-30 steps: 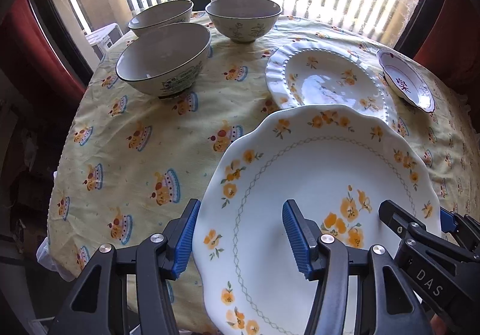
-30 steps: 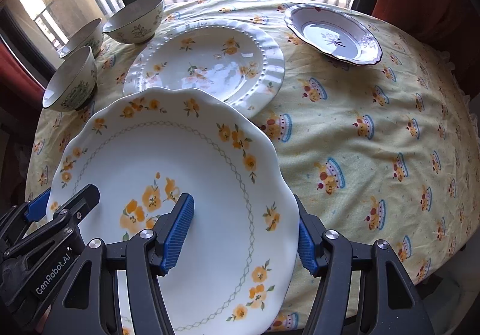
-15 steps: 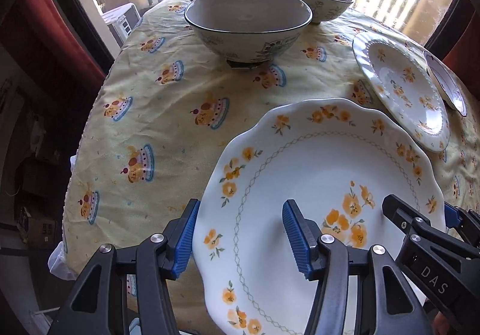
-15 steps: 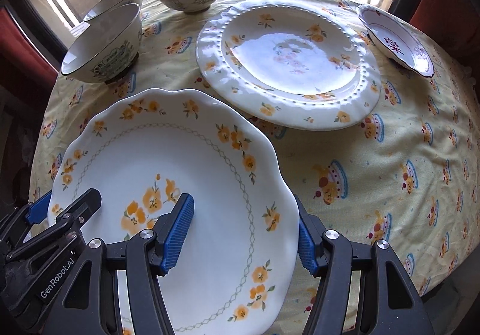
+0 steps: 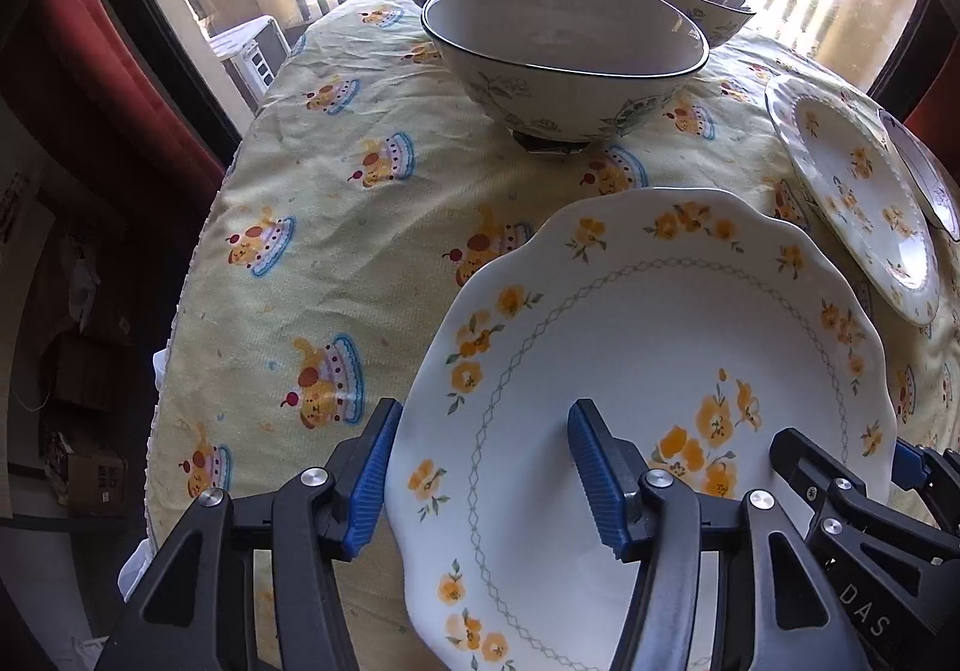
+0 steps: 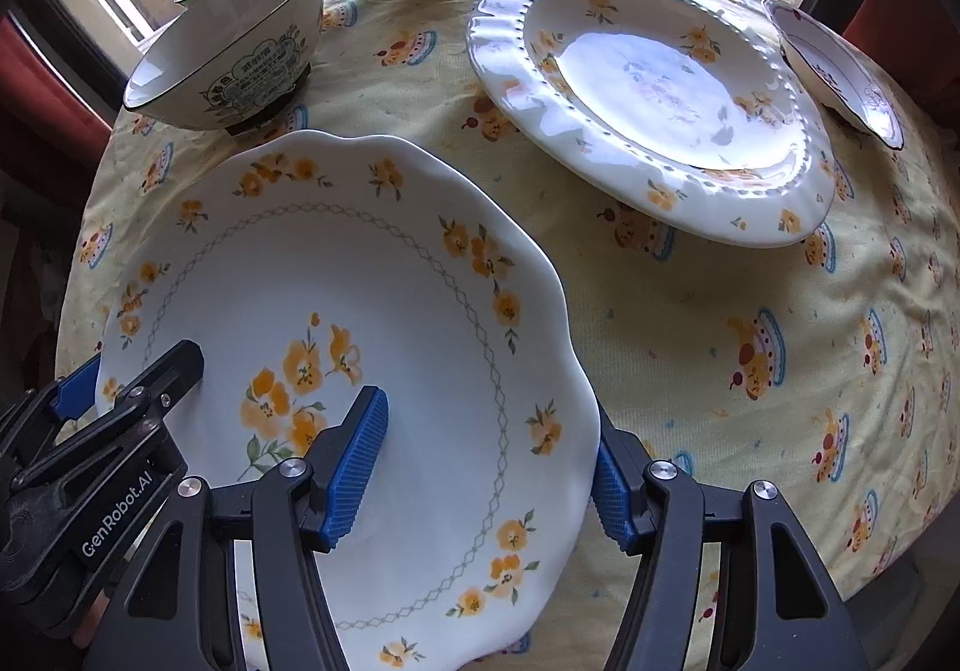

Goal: Organize plates and bowls
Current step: 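Carry the yellow-flower plate toward the bowls and lower it onto the cloth, then open both tools and move them to the beaded-rim deep plate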

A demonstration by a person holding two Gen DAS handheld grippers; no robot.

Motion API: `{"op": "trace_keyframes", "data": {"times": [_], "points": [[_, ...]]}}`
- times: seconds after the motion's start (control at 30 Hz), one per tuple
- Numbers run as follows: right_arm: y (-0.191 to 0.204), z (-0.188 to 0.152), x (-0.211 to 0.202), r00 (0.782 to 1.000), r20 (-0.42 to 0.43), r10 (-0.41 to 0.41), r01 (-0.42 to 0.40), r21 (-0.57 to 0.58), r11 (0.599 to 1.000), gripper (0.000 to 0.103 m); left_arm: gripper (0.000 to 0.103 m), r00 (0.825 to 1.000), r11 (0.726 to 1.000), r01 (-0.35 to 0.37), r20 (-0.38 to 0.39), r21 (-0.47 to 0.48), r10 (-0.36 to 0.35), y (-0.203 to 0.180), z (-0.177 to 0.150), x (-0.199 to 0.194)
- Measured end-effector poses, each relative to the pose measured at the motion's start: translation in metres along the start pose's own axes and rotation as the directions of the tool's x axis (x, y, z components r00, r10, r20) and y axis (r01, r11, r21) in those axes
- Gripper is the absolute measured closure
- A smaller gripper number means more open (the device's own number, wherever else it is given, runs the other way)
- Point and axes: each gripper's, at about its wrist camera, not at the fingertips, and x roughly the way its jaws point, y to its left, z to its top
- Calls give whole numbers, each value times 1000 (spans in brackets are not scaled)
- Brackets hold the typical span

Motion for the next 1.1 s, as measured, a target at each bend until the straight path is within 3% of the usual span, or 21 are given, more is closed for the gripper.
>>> {"op": "trace_keyframes", "data": {"times": [0.17, 0.33, 0.4, 0.57, 1.0, 1.1], "points": [[-1, 1, 3, 1000, 6, -2, 2, 9, 1000, 37, 44, 1000, 1000, -1, 1, 2, 1, 0, -1, 1], [3, 5, 1, 999, 23, -48, 49, -41, 998, 36, 39, 998, 999, 17, -66, 28, -15, -1, 2, 1], [7, 6, -3, 998, 37, -55, 57, -66, 996, 35, 30, 997, 999, 32, -71, 38, -29, -3, 1, -4], [-5, 10, -18, 998, 43, -54, 54, -19, 998, 35, 15, 998, 997, 44, -53, 60, -40, -9, 0, -20], [-46, 19, -77, 986, 153, -72, 60, 78, 995, 32, 7, 994, 990, 107, 19, 94, -109, -43, 23, -58], [-59, 25, -86, 980, 188, -61, 44, 93, 995, 32, 7, 995, 990, 88, 41, 111, -93, -58, 29, -67]]}}
